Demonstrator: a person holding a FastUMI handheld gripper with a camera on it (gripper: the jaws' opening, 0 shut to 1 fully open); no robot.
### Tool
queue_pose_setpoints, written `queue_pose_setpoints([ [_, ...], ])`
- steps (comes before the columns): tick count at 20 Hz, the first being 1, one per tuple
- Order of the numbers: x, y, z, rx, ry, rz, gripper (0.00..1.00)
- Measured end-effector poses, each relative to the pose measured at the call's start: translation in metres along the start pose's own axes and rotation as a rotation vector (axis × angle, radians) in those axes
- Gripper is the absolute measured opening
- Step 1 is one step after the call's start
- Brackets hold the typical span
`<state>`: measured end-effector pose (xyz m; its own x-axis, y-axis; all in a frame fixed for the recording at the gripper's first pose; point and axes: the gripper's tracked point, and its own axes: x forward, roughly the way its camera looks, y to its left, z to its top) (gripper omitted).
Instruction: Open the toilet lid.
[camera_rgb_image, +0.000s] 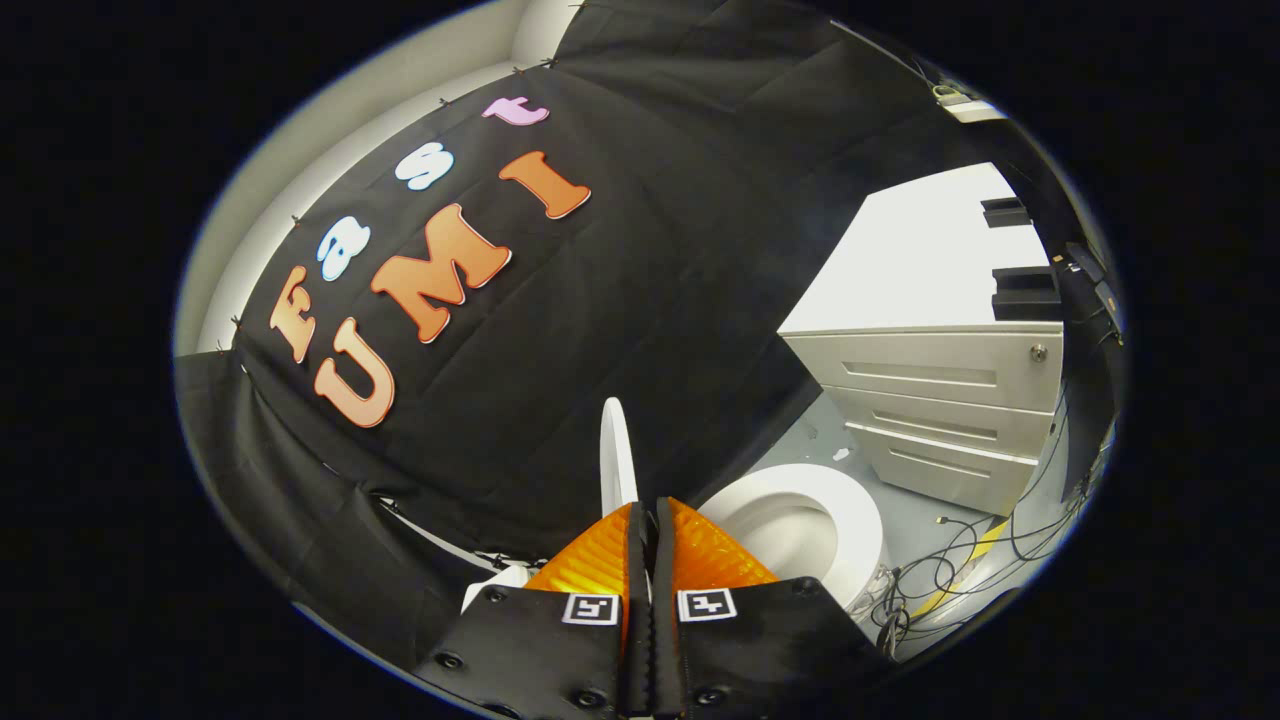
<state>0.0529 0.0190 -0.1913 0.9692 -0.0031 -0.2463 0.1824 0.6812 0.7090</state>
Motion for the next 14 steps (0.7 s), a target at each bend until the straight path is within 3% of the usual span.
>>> queue_pose_setpoints([
  [14,-0.018,0.081,-0.015,-0.160,-0.019,0.047,0.08],
])
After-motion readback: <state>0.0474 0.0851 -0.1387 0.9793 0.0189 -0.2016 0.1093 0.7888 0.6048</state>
